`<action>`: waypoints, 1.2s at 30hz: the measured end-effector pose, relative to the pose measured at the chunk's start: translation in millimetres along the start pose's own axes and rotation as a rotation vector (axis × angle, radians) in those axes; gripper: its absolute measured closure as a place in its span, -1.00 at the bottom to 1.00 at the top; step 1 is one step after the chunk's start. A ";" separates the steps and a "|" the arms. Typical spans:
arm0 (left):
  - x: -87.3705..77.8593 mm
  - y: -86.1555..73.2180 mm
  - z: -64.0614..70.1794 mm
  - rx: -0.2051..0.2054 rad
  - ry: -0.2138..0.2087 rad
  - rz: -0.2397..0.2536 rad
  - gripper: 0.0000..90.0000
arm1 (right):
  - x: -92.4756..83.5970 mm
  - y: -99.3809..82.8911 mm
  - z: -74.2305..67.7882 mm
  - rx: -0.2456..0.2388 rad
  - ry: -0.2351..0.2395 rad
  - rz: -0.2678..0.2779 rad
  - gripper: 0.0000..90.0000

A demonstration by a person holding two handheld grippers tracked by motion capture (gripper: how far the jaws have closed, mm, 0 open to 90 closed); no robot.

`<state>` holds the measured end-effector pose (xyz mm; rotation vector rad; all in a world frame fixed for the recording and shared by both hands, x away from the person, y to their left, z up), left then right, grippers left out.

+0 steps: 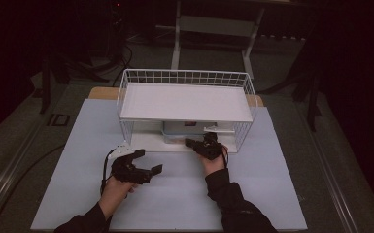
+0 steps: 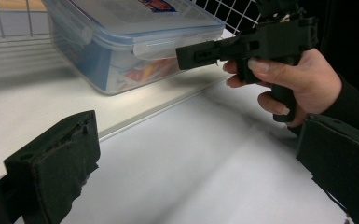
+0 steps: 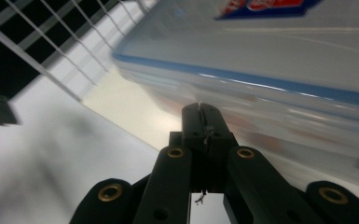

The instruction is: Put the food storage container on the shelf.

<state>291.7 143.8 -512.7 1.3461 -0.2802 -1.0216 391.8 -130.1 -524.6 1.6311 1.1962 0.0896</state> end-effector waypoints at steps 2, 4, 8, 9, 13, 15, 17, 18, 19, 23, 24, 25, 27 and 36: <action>-0.1 -0.7 0.6 0.005 -0.001 -0.004 -1.00 | -2.4 -0.1 -2.9 -0.021 0.008 0.005 0.88; -0.1 -1.7 1.1 0.005 -0.007 -0.012 -1.00 | -6.2 -0.5 -5.6 -0.032 0.007 0.011 0.75; -2.1 -1.9 3.8 0.017 -0.006 -0.011 -1.00 | -16.0 -1.4 -11.3 -0.048 0.007 0.031 0.38; -3.0 -1.4 4.7 0.018 -0.007 -0.006 -1.00 | -18.2 -2.2 -12.9 -0.051 0.010 0.030 0.29; -6.4 1.0 8.0 0.034 -0.009 0.005 -1.00 | -26.9 -8.0 -21.4 -0.082 0.003 0.010 -0.08; -6.8 1.5 9.1 0.030 -0.020 0.011 -1.00 | -31.4 -12.8 -26.2 -0.080 0.002 0.001 -0.21; -6.8 1.7 11.1 0.035 -0.023 0.012 -1.00 | -35.9 -17.3 -31.4 -0.090 0.020 -0.010 -0.41; -7.0 1.9 12.2 0.042 -0.025 0.009 -1.00 | -38.5 -19.3 -33.9 -0.109 0.031 -0.015 -0.46; -6.9 2.1 13.7 0.045 -0.031 0.011 -1.00 | -41.8 -21.2 -36.0 -0.118 0.040 -0.011 -0.50; -7.7 2.6 18.9 0.065 -0.039 0.009 -1.00 | -52.4 -28.7 -38.8 -0.130 0.068 -0.018 -0.57; -7.8 2.7 19.8 0.067 -0.041 0.007 -1.00 | -54.7 -31.1 -38.4 -0.138 0.069 -0.019 -0.57; -8.1 2.6 20.6 0.069 -0.046 0.008 -1.00 | -57.2 -33.6 -37.9 -0.143 0.069 -0.022 -0.57; -8.6 2.6 21.7 0.074 -0.049 0.005 -1.00 | -63.0 -38.6 -37.5 -0.150 0.056 -0.020 -0.57; -14.7 0.4 27.4 0.090 -0.075 0.003 -1.00 | -95.7 -52.1 -41.3 -0.237 0.014 0.016 -0.63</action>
Point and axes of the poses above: each handheld gripper's, and its own axes: x roughly forward along the jaws, y roughly out of its top, z roughly to its right, the point moved 1 cm from there along x, roughly forward along the jaws, and after that the axes turned 3 degrees about x, right-handed, at the moved point
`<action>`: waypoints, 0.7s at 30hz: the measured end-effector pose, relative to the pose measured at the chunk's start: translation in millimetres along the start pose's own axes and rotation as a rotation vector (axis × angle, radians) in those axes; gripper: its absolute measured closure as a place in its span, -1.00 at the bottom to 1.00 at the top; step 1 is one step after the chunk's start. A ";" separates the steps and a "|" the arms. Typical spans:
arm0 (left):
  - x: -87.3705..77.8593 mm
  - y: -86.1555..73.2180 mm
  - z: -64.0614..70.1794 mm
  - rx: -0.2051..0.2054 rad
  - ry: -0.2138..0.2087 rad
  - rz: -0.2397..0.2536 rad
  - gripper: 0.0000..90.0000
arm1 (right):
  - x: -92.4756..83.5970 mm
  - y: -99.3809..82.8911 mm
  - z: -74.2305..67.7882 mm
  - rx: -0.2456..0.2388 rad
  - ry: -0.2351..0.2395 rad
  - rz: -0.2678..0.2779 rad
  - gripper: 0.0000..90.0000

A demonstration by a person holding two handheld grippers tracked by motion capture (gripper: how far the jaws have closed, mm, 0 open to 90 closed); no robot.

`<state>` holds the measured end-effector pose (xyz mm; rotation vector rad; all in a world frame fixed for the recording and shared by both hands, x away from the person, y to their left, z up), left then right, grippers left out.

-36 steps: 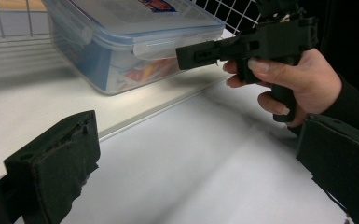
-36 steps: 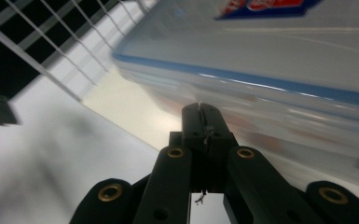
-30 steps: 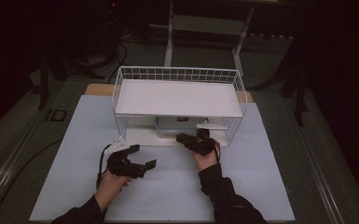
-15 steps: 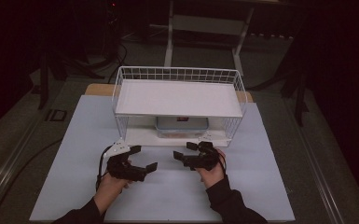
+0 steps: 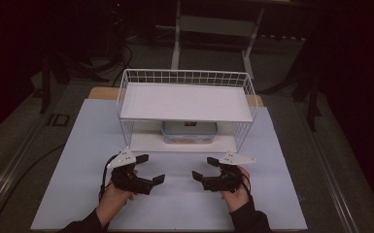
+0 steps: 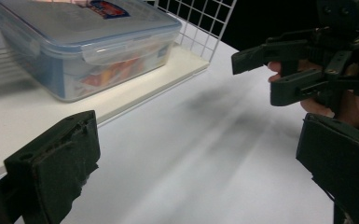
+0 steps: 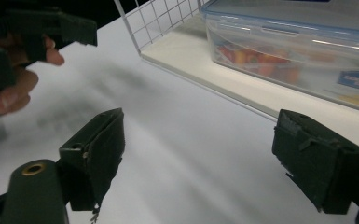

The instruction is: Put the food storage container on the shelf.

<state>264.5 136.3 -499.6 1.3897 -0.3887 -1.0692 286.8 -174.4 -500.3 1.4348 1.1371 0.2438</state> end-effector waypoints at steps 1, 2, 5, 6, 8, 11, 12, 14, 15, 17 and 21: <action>-0.7 -0.2 0.8 0.004 0.002 -0.003 -1.00 | -3.1 -1.5 -1.1 -0.009 -0.002 0.000 -0.63; -1.6 -0.4 1.7 0.005 -0.001 -0.003 -1.00 | -6.2 -2.7 -2.2 -0.014 -0.007 -0.002 -0.63; -5.1 -0.3 4.3 0.017 -0.004 -0.007 -1.00 | -16.0 -5.8 -3.4 -0.006 -0.007 0.011 -0.63; -6.2 -0.5 5.2 0.018 -0.008 -0.003 -1.00 | -18.7 -6.7 -3.5 -0.006 -0.012 0.016 -0.63; -8.6 -1.2 6.5 0.023 -0.007 -0.009 -1.00 | -23.7 -8.9 -3.3 0.002 -0.009 0.020 -0.63; -12.7 -3.4 7.6 0.035 -0.007 -0.015 -1.00 | -31.1 -12.3 -2.8 -0.007 -0.020 0.024 -0.63; -14.2 -4.4 7.9 0.034 -0.008 -0.014 -1.00 | -33.8 -13.3 -2.4 -0.007 -0.025 0.025 -0.63; -17.5 -6.6 8.0 0.040 -0.004 -0.019 -1.00 | -38.9 -16.0 -1.1 -0.008 -0.037 0.029 -0.63; -19.1 -7.6 8.1 0.039 -0.004 -0.020 -1.00 | -41.2 -17.5 -0.2 -0.004 -0.037 0.029 -0.63; -22.4 -9.6 8.1 0.034 -0.008 -0.018 -1.00 | -45.6 -21.1 1.1 -0.005 -0.049 0.029 -0.63; -29.4 -12.7 8.3 0.041 -0.016 -0.017 -1.00 | -54.3 -26.6 3.9 -0.005 -0.070 0.030 -0.63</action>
Point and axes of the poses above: each handheld gripper's, and its own axes: x roughly forward along the jaws, y roughly out of its top, z roughly to its right, the point moved 1 cm from there along x, roughly forward along the jaws, and after that the axes turned 3 degrees about x, right-handed, at the moved point
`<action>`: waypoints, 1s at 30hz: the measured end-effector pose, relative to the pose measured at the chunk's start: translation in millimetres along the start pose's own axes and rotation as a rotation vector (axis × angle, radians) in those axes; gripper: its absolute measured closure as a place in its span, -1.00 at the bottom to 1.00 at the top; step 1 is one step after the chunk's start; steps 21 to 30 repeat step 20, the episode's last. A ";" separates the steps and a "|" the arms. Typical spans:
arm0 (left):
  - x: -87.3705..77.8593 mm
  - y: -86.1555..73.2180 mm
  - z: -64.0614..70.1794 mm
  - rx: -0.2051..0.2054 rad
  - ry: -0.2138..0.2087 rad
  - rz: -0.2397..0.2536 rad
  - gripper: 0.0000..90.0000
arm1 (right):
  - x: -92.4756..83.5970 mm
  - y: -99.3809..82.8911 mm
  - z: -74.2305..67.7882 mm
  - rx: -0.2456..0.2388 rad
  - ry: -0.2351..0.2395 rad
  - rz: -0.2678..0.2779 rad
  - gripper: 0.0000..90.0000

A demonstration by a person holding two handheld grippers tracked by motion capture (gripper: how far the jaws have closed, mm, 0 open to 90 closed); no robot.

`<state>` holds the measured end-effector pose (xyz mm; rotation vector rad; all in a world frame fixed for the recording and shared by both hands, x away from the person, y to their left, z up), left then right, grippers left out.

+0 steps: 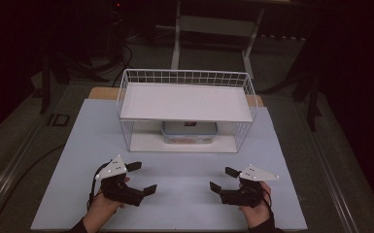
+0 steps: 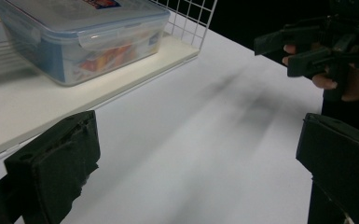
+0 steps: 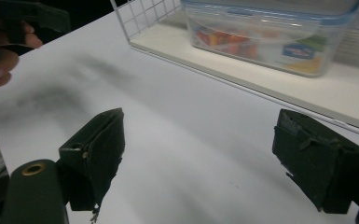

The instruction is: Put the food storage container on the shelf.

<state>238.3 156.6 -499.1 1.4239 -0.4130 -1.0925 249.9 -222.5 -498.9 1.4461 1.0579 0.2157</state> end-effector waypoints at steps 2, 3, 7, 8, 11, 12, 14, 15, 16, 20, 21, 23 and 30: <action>-3.6 -1.4 0.8 0.011 -0.003 0.003 -1.00 | -4.3 -1.9 2.5 0.004 -0.005 0.007 -0.62; -4.5 -1.8 0.9 0.013 -0.003 0.000 -1.00 | -6.9 -3.2 4.0 0.006 -0.011 0.008 -0.62; -8.0 -6.0 0.9 0.004 -0.003 -0.007 -1.00 | -14.4 -7.9 8.3 0.016 -0.023 0.004 -0.62; -8.6 -7.2 0.5 0.000 -0.002 -0.011 -1.00 | -16.0 -9.5 9.3 0.011 -0.030 -0.001 -0.62; -9.6 -10.5 -0.6 -0.005 -0.005 -0.017 -1.00 | -20.2 -13.6 13.7 0.010 -0.045 -0.007 -0.62; -9.5 -11.5 -1.1 -0.005 -0.003 -0.024 -1.00 | -21.0 -14.6 15.5 0.010 -0.052 -0.008 -0.62; -9.0 -13.2 -2.3 -0.007 -0.006 -0.026 -1.00 | -21.5 -16.1 17.7 0.016 -0.058 -0.008 -0.62; -8.5 -13.9 -2.8 -0.008 -0.004 -0.029 -1.00 | -20.9 -16.9 18.4 0.014 -0.059 -0.012 -0.62; -8.1 -14.6 -3.6 -0.008 -0.003 -0.031 -1.00 | -20.1 -17.3 18.3 0.016 -0.057 -0.016 -0.62; -7.0 -17.4 -5.7 0.002 -0.010 -0.032 -1.00 | -16.1 -18.3 15.9 0.000 -0.041 -0.032 -0.62; -7.0 -17.4 -5.7 0.002 -0.010 -0.032 -1.00 | -16.1 -18.3 15.9 0.000 -0.041 -0.032 -0.62; -7.0 -17.4 -5.7 0.002 -0.010 -0.032 -1.00 | -16.1 -18.3 15.9 0.000 -0.041 -0.032 -0.62; -7.0 -17.4 -5.7 0.002 -0.010 -0.032 -1.00 | -16.1 -18.3 15.9 0.000 -0.041 -0.032 -0.62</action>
Point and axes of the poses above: each handheld gripper's, and its own axes: x roughly forward along the jaws, y roughly out of its top, z roughly to its right, the point moved 1 cm from there along x, roughly forward along the jaws, and after that the axes turned 3 degrees about x, right-handed, at the moved point
